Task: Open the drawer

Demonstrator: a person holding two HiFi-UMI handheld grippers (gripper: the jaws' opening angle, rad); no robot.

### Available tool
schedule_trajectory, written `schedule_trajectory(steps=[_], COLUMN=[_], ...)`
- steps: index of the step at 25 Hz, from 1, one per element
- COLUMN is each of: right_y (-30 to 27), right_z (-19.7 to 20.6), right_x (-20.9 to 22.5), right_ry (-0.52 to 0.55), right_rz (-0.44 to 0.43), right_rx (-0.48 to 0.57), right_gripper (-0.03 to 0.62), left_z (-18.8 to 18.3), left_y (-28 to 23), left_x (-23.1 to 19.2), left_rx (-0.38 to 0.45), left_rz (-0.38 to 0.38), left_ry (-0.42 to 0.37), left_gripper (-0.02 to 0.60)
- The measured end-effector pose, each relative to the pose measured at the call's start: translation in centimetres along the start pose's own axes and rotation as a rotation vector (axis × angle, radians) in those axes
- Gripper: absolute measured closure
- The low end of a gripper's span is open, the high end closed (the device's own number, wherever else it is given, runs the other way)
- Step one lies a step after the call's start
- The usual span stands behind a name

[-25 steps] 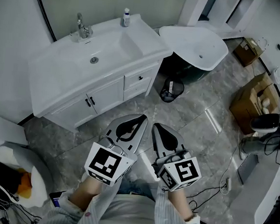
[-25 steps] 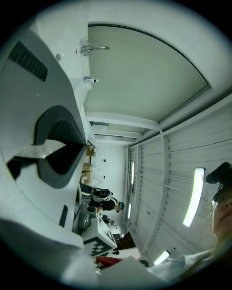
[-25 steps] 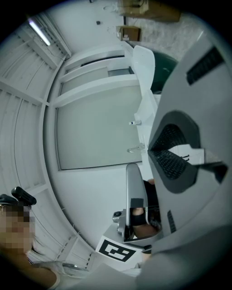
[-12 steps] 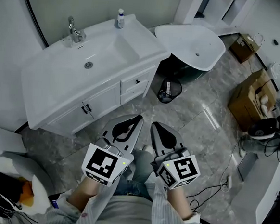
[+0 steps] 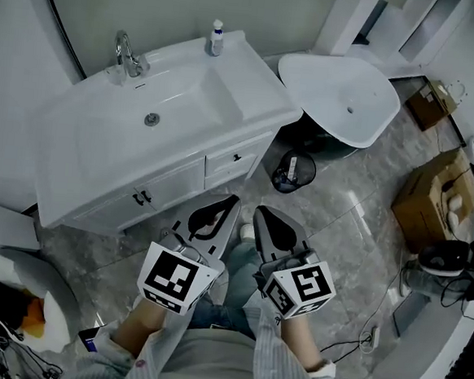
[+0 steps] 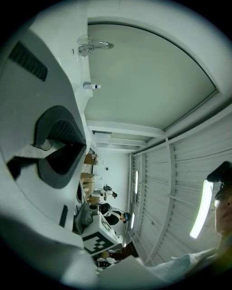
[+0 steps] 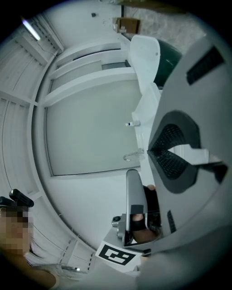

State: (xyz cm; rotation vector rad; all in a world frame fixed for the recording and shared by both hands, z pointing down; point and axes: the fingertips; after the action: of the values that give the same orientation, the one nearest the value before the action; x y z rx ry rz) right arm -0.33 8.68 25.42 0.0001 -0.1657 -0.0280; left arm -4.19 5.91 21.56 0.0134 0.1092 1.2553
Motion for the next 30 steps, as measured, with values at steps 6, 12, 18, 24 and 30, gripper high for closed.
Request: schedule_trajectory(steps=[6, 12, 18, 24, 30], right_y=[-5.6, -10.5, -14.0, -16.6, -18.8], right_z=[-1.1, -3.2, -4.4, -3.9, -2.7], right_x=[6.0, 11.3, 15.1, 17.5, 17.9], right_ry=[-0.009, -0.012, -0.002, 0.003, 0.002], right_rz=[-0.094, -0.220, -0.336, -0.429, -0.476], right_rx=[-0.030, -0.043, -0.065, -0.106, -0.144], right_gripper=[0.584, 0.583, 0.583, 0.583, 0.583], left_z=[0.0, -0.4, -0.6, 0.2, 1.3], left_y=[-6.9, -13.3, -17.9, -20.1, -20.8], left_x=[-3.3, -5.5, -7.3, -9.2, -10.6], left_rx=[-0.002, -0.007, 0.008, 0.014, 0.003], left_rz=[-0.107, -0.229, -0.346, -0.453, -0.502], left_ry=[-0.003, -0.019, -0.025, -0.014, -0.004], left_gripper=[0.566, 0.566, 0.566, 0.566, 0.566])
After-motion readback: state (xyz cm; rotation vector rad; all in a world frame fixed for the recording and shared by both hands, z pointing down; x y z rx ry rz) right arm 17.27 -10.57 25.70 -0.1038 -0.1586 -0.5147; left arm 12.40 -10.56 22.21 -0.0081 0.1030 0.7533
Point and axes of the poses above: the fingertips, and each gripper's own axes: y backward along the fingers, x to its right, z out of its underside, and after that the axes turned 11 degrees about x, right-handed
